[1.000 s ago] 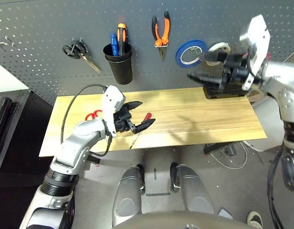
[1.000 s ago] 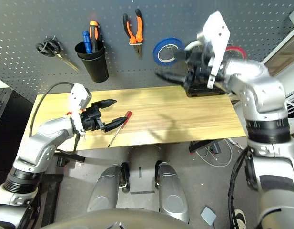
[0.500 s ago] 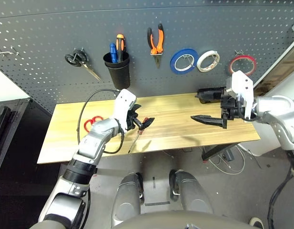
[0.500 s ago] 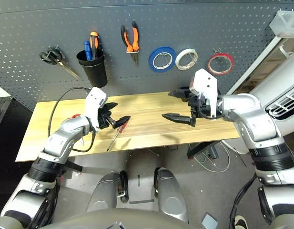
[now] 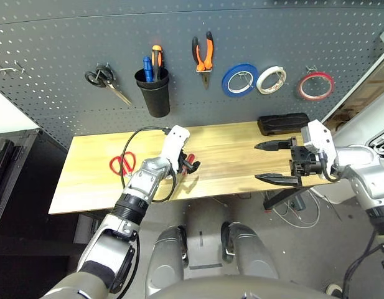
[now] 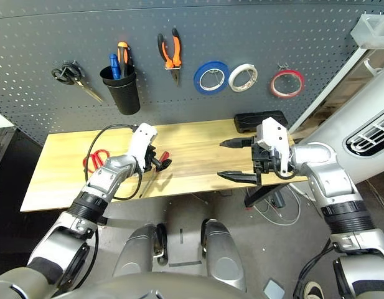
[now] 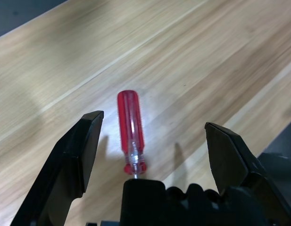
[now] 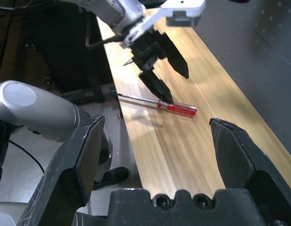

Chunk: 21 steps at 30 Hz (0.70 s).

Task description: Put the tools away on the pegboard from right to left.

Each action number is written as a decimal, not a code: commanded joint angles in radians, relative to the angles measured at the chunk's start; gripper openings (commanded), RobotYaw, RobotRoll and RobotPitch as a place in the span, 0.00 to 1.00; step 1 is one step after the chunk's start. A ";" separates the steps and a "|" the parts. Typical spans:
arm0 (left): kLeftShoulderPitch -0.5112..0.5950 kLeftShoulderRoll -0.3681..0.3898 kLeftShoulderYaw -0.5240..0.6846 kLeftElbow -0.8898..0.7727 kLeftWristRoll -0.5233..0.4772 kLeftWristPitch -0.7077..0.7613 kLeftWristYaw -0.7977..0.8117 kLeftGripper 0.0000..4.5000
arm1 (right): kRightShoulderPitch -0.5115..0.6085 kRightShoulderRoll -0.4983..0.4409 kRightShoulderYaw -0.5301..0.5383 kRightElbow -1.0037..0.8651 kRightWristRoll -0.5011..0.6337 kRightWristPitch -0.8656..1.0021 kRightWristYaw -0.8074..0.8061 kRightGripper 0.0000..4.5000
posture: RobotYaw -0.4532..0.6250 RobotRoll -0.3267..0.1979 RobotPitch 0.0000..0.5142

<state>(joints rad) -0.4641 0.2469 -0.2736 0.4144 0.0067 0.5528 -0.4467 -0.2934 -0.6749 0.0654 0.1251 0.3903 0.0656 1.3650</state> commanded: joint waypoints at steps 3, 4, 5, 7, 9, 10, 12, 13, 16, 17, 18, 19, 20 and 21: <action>0.004 -0.016 0.011 0.065 0.028 -0.029 0.035 1.00 | 0.010 0.021 0.004 0.015 0.011 -0.005 0.014 0.99 | 0.28 0.62 0.34; 0.004 -0.020 0.012 0.079 0.030 -0.034 0.040 1.00 | 0.013 0.028 0.004 0.019 0.014 -0.009 0.017 0.99 | 0.28 0.62 0.35; 0.003 -0.024 0.012 0.089 0.032 -0.038 0.042 1.00 | 0.017 0.034 0.001 0.018 0.018 -0.007 0.015 0.99 | 0.28 0.62 0.37; -0.001 -0.036 0.021 0.106 0.033 -0.033 0.055 1.00 | 0.024 0.046 -0.006 0.013 0.020 -0.010 0.005 0.99 | 0.28 0.62 0.39; -0.007 -0.046 0.030 0.124 0.037 -0.026 0.069 1.00 | 0.031 0.048 -0.012 0.005 0.019 -0.016 0.001 0.99 | 0.27 0.62 0.42; -0.009 -0.049 0.030 0.135 0.040 -0.027 0.072 1.00 | 0.032 0.049 -0.014 0.003 0.018 -0.016 -0.003 0.99 | 0.27 0.62 0.42; -0.012 -0.054 0.029 0.153 0.045 -0.028 0.071 1.00 | 0.034 0.048 -0.018 -0.004 0.020 -0.012 -0.008 0.99 | 0.26 0.62 0.44; -0.013 -0.057 0.029 0.162 0.047 -0.030 0.071 1.00 | 0.036 0.046 -0.020 -0.008 0.021 -0.010 -0.009 0.99 | 0.26 0.62 0.45; -0.032 -0.075 0.043 0.212 0.047 -0.023 0.092 1.00 | 0.039 0.039 -0.022 -0.016 0.027 0.002 -0.008 0.99 | 0.26 0.62 0.45; -0.038 -0.081 0.047 0.229 0.048 -0.022 0.098 1.00 | 0.040 0.038 -0.023 -0.017 0.029 0.005 -0.007 0.99 | 0.26 0.62 0.45; -0.044 -0.088 0.050 0.244 0.049 -0.020 0.105 1.00 | 0.044 0.037 -0.026 -0.023 0.035 0.011 -0.007 0.99 | 0.25 0.62 0.46; -0.049 -0.092 0.051 0.255 0.050 -0.020 0.109 1.00 | 0.046 0.036 -0.029 -0.027 0.040 0.016 -0.008 0.99 | 0.25 0.62 0.46; -0.055 -0.101 0.057 0.272 0.049 -0.020 0.119 1.00 | 0.051 0.033 -0.031 -0.034 0.044 0.021 -0.007 0.99 | 0.25 0.62 0.47; -0.062 -0.110 0.064 0.290 0.048 -0.021 0.129 1.00 | 0.054 0.031 -0.033 -0.040 0.047 0.025 -0.007 0.99 | 0.25 0.62 0.47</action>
<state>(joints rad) -0.5248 0.1497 -0.2136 0.6666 0.0438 0.5234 -0.3328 -0.2567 -0.6308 0.0486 0.1082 0.4224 0.0799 1.3575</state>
